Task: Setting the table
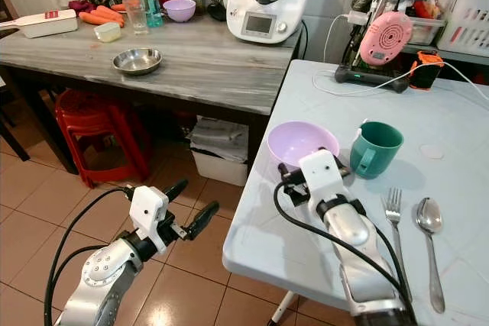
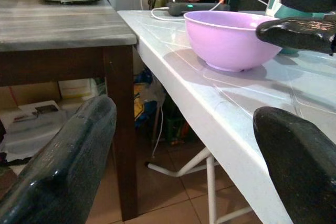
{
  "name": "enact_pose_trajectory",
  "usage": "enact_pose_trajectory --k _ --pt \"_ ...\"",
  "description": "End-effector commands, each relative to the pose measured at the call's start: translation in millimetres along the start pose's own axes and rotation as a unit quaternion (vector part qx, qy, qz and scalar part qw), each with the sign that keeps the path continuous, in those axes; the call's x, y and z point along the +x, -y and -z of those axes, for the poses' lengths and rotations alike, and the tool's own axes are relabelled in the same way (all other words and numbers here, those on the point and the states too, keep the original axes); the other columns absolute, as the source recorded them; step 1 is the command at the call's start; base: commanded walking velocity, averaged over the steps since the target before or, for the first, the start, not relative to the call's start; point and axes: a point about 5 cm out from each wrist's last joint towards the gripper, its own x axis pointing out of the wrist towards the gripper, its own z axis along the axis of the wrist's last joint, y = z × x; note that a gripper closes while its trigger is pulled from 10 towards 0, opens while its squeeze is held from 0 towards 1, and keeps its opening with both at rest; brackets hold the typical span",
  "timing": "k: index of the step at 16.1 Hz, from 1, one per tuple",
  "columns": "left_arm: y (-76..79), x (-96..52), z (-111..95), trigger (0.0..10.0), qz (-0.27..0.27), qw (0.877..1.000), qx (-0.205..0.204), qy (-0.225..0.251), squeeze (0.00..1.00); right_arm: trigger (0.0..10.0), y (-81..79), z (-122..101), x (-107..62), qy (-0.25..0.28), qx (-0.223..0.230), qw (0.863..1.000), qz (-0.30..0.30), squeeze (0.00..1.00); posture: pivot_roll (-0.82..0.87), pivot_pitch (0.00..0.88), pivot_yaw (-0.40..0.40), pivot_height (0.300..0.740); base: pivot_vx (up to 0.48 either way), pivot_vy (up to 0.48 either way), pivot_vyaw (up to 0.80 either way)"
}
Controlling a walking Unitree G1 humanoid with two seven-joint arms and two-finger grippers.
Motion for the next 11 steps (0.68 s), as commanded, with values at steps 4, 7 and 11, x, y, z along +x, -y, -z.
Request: enact_pose_trajectory --k 4,7,11 --pt "6.1 -0.8 -3 10.0 0.031 0.999 -0.005 0.010 0.00 10.0 -2.6 3 19.2 -0.041 -0.035 0.996 -0.073 0.00 0.00 0.000 -0.028 0.740 0.000 0.000 0.00" --pt "6.6 -0.4 -6 10.0 0.045 0.999 -0.008 0.018 0.00 10.0 -2.3 6 29.8 -0.055 -0.060 0.993 -0.090 0.00 0.01 0.000 -0.033 0.740 0.000 0.000 0.00" --pt "6.9 -2.4 -7 10.0 0.051 0.998 -0.012 0.026 0.00 0.0 0.6 8 39.4 -0.068 -0.077 0.989 -0.106 0.00 0.02 0.000 -0.040 0.740 0.000 0.000 0.00"
